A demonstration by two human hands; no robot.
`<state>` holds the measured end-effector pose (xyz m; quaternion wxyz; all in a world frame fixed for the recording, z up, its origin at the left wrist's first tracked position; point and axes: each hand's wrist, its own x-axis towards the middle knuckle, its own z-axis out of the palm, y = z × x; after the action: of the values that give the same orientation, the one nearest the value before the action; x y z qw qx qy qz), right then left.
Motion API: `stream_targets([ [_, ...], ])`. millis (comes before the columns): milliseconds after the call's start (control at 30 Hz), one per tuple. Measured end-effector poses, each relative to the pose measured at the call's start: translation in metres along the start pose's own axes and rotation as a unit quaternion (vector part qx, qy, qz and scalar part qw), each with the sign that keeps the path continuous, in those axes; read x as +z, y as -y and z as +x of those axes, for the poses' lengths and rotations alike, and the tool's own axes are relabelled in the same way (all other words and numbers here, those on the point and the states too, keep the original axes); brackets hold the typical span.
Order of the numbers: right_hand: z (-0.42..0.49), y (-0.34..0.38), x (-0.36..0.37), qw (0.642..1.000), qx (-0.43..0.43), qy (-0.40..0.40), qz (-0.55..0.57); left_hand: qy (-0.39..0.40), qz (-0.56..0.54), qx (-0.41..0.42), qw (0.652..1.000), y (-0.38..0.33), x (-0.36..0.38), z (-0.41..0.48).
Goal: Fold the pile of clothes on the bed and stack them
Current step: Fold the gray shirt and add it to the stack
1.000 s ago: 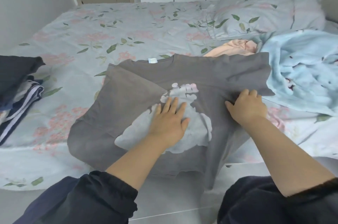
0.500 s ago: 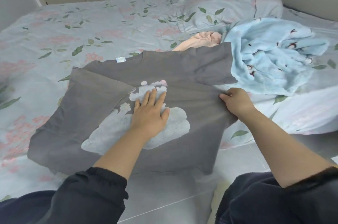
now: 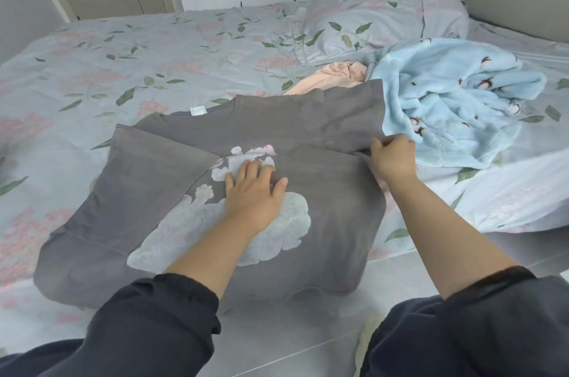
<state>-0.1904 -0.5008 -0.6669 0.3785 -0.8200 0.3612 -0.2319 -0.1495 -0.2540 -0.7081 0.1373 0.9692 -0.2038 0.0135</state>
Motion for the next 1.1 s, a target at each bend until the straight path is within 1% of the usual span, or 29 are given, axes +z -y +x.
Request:
stream_targets([
  [67, 0.016, -0.002, 0.0, 0.992, 0.078, -0.035, 0.088, -0.026, 0.013, 0.003, 1.0, -0.006, 0.004, 0.004],
  [100, 0.023, -0.004, -0.001, 0.987, 0.112, -0.03, 0.11, -0.02, 0.028, 0.011, 0.999, -0.006, 0.006, 0.006],
  [133, 0.029, -0.007, -0.002, 0.985, 0.127, -0.013, 0.113, -0.01, 0.042, 0.018, 0.999, -0.004, 0.008, 0.007],
  [200, 0.04, -0.008, -0.003, 0.988, 0.126, 0.033, 0.082, 0.012, 0.063, 0.029, 0.997, 0.0, 0.011, 0.007],
  [267, 0.046, -0.006, -0.003, 0.989, 0.121, 0.08, 0.017, 0.027, 0.073, 0.037, 0.996, 0.002, 0.013, 0.008],
  [333, 0.052, -0.006, -0.001, 0.989, 0.115, 0.088, -0.018, 0.038, 0.073, 0.04, 0.996, 0.003, 0.014, 0.01],
  [367, 0.057, -0.006, 0.001, 0.991, 0.113, 0.072, 0.01, 0.042, 0.073, 0.042, 0.996, 0.004, 0.014, 0.01],
  [400, 0.062, -0.009, 0.001, 0.99, 0.117, 0.045, 0.068, 0.044, 0.072, 0.045, 0.995, 0.005, 0.015, 0.01],
  [467, 0.072, -0.015, 0.003, 0.974, 0.142, -0.022, 0.175, 0.047, 0.069, 0.051, 0.995, 0.007, 0.015, 0.009],
  [533, 0.078, -0.019, 0.006, 0.961, 0.166, -0.049, 0.215, 0.048, 0.062, 0.057, 0.995, 0.008, 0.016, 0.01],
  [667, 0.083, -0.009, 0.012, 0.958, 0.176, -0.038, 0.221, 0.046, 0.06, 0.06, 0.995, 0.009, 0.018, 0.011],
  [700, 0.082, -0.003, 0.011, 0.953, 0.187, -0.031, 0.237, 0.046, 0.06, 0.059, 0.995, 0.009, 0.018, 0.011],
  [767, 0.079, 0.012, 0.01, 0.931, 0.207, -0.016, 0.301, 0.048, 0.059, 0.059, 0.995, 0.009, 0.018, 0.01],
  [800, 0.076, 0.022, 0.01, 0.918, 0.203, -0.001, 0.341, 0.049, 0.058, 0.059, 0.995, 0.009, 0.017, 0.01],
  [867, 0.064, 0.048, 0.008, 0.887, 0.161, 0.052, 0.429, 0.052, 0.049, 0.059, 0.996, 0.007, 0.015, 0.01],
  [933, 0.047, 0.074, 0.008, 0.838, 0.099, 0.122, 0.523, 0.057, 0.032, 0.061, 0.996, 0.006, 0.01, 0.008],
  [967, 0.035, 0.085, 0.008, 0.822, 0.072, 0.152, 0.545, 0.058, 0.032, 0.074, 0.995, 0.006, 0.006, 0.005],
  [1000, 0.022, 0.096, 0.011, 0.813, 0.043, 0.184, 0.551, 0.051, 0.048, 0.099, 0.993, 0.008, 0.001, 0.002],
  [1033, 0.007, 0.105, 0.015, 0.818, 0.015, 0.215, 0.533, 0.034, 0.08, 0.129, 0.988, 0.011, -0.006, -0.003],
  [1067, -0.008, 0.11, 0.022, 0.832, -0.02, 0.257, 0.491, 0.006, 0.118, 0.157, 0.98, 0.017, -0.015, -0.009],
  [1100, -0.024, 0.112, 0.028, 0.86, -0.069, 0.296, 0.409, -0.037, 0.145, 0.176, 0.973, 0.025, -0.025, -0.015],
])
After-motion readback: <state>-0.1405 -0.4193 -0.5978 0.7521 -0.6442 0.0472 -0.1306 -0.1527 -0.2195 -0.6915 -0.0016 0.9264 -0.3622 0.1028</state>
